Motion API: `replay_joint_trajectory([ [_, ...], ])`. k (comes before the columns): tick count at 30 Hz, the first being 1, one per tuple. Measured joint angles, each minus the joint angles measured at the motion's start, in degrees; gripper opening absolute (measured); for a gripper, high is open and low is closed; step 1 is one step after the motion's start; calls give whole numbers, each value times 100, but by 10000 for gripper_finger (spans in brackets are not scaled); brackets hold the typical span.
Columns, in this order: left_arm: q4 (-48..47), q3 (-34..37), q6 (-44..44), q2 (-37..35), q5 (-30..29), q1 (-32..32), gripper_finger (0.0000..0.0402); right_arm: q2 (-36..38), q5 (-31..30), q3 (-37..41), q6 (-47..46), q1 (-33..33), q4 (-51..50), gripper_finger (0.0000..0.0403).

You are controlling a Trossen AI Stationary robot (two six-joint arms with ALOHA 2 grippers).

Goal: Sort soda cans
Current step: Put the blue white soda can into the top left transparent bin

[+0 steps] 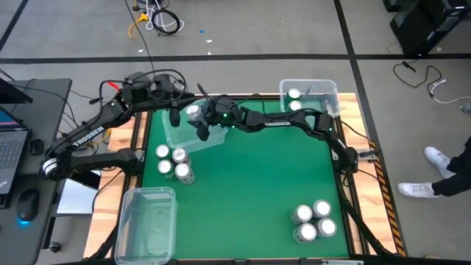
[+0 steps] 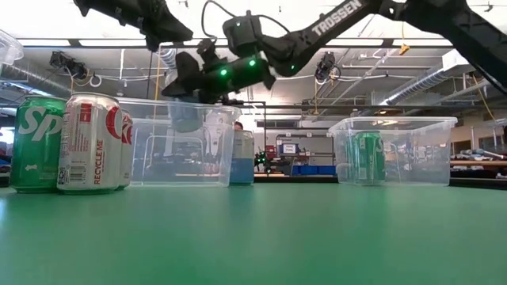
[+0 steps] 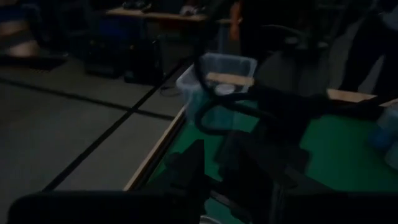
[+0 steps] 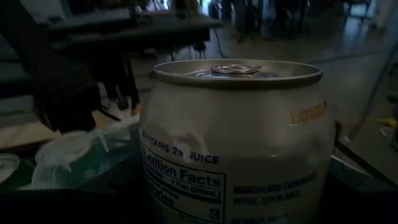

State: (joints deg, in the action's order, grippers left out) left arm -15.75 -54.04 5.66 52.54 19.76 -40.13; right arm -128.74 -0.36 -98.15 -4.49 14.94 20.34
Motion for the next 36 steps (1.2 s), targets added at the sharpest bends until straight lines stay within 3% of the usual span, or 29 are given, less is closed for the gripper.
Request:
replay_joint_trajectory([
  [8,-483,2,4,125,-473,1,76,-71,1,0,-77,20,72,287],
  [16,-994,4,25,225,-318,1,14,-34,2,0,166,17,-128,287],
  [20,-1005,-66,194,219,-468,1,10,29,2,2,192,17,-186,297],
  [24,-1254,-193,126,218,-445,8,53,49,40,0,213,20,-201,290],
  [36,-2613,-863,-772,860,-338,16,268,49,73,0,322,-5,-202,289],
])
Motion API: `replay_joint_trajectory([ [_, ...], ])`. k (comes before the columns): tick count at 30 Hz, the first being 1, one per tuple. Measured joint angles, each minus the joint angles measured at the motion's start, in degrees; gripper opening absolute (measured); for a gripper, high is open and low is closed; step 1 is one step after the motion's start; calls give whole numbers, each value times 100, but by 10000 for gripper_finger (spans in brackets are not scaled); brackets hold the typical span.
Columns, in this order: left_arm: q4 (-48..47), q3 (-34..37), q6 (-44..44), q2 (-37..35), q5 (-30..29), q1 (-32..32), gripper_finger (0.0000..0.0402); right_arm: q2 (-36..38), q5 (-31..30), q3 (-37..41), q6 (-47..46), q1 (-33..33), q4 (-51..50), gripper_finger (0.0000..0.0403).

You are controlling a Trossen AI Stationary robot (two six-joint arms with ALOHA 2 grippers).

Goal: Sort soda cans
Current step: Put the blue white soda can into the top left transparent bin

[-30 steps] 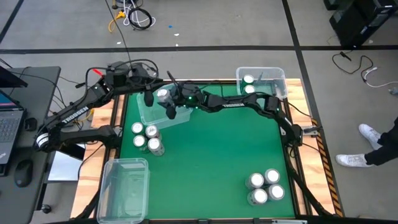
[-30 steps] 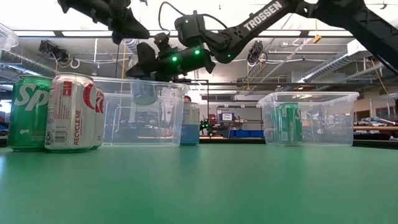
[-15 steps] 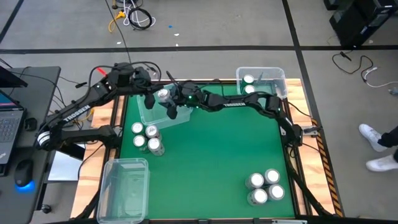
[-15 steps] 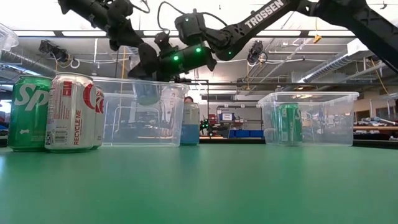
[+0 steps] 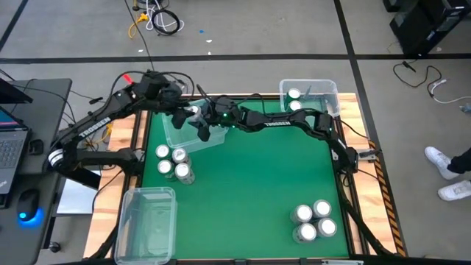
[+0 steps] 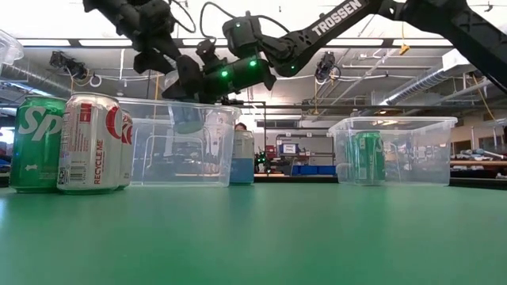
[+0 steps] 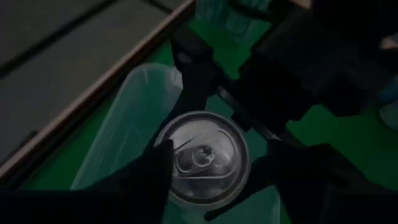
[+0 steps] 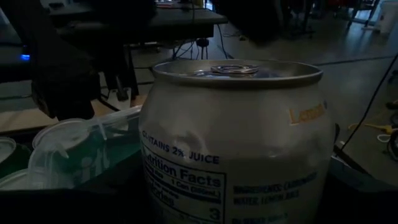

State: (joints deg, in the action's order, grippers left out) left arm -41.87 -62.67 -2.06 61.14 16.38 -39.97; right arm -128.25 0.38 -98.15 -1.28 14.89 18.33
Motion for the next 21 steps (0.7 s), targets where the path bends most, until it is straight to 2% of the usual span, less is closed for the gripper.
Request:
replay_joint_trajectory([
  [4,-563,-452,17,431,-191,0,314,0,15,0,17,-16,-2,289],
  [8,-1060,-894,47,854,-417,4,338,0,18,0,42,-14,-27,289],
  [13,-1450,-1259,192,1145,-500,39,347,0,18,0,107,-14,-6,289],
  [21,-1684,-1292,203,1354,-641,273,346,-2,37,0,111,-16,7,289],
])
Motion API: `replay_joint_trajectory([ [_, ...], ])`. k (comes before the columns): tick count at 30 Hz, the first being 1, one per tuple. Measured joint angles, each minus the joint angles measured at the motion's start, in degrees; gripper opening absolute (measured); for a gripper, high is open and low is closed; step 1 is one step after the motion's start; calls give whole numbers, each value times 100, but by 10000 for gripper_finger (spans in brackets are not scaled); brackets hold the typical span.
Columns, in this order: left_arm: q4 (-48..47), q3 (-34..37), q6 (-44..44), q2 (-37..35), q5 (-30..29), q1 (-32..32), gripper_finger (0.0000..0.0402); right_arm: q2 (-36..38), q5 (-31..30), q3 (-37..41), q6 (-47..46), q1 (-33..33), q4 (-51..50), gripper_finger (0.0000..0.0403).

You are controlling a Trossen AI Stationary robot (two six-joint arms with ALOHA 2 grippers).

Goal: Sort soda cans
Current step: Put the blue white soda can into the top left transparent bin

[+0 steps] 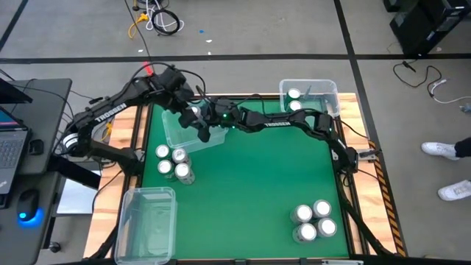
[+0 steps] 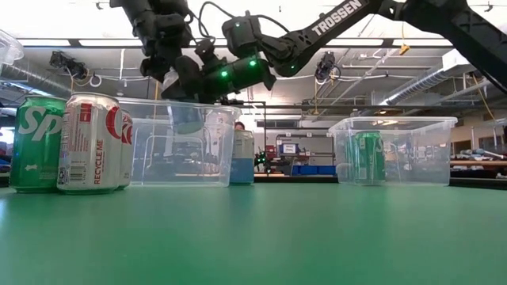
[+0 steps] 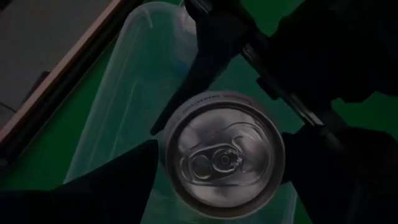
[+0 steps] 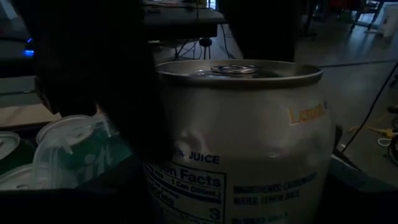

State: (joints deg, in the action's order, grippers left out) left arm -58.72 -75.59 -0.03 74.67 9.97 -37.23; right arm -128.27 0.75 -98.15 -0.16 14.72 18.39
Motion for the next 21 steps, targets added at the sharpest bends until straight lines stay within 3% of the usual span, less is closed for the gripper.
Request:
replay_joint_trajectory([
  [4,10,0,105,-2,-187,71,327,0,-4,0,0,0,-3,289],
  [12,37,0,294,-7,-252,65,252,-2,-24,0,9,-2,-4,289],
  [21,-118,-170,312,-2,-315,50,251,-2,-71,-4,5,-6,58,314],
])
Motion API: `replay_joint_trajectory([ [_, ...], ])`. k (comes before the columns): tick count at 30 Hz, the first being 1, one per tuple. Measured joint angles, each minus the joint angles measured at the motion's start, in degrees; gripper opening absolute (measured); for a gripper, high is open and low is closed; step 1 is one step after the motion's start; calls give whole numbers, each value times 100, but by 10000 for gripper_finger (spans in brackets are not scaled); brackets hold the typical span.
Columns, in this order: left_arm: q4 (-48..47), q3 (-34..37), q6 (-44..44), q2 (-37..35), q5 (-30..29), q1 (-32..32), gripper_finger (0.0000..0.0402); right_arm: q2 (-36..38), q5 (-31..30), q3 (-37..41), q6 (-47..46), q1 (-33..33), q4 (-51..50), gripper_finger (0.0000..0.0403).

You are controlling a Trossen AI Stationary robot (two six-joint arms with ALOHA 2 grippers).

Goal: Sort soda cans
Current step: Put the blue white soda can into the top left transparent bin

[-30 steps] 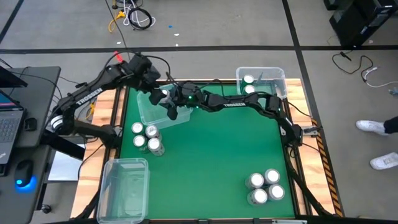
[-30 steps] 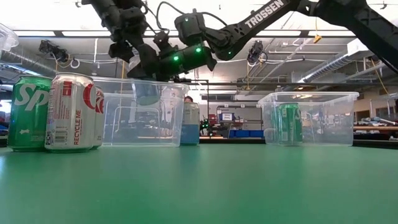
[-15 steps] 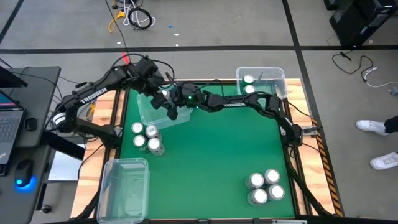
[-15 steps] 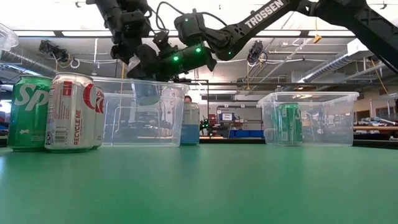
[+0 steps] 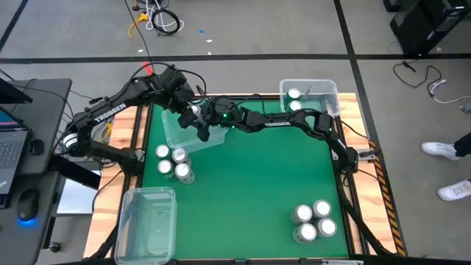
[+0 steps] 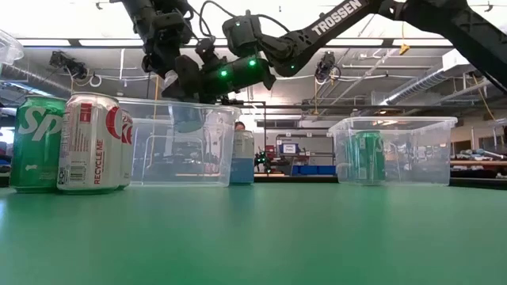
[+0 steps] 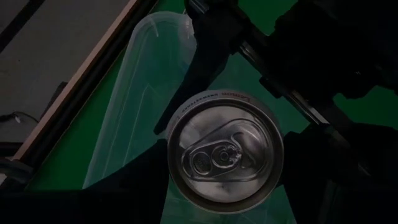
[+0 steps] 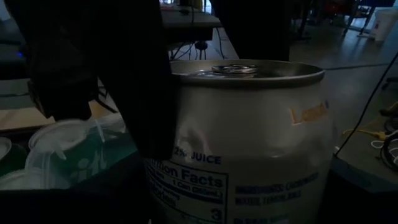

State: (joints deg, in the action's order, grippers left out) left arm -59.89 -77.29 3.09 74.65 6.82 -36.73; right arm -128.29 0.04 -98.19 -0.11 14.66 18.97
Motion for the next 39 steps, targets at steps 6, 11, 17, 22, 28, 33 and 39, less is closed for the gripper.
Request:
replay_joint_trajectory([
  [6,-350,-330,35,2,-296,-7,251,4,-42,-36,-27,8,-42,334],
  [11,-692,-566,5,2,-350,-7,251,4,-36,-209,5,-2,-265,334],
  [17,-964,-837,-6,0,-446,-7,251,4,-36,-620,101,9,-967,334],
  [22,-1236,-984,-11,-2,-572,-7,251,4,-31,-899,326,15,-1480,334],
  [28,-1430,-993,-52,-2,-654,-7,251,4,-9,-1151,479,51,-2096,335],
  [33,-1512,-875,-81,-11,-878,-9,251,4,-22,-1475,496,189,-3029,335],
  [39,-1310,-343,-139,-9,-935,-143,251,4,-28,-2086,777,346,-4526,335],
])
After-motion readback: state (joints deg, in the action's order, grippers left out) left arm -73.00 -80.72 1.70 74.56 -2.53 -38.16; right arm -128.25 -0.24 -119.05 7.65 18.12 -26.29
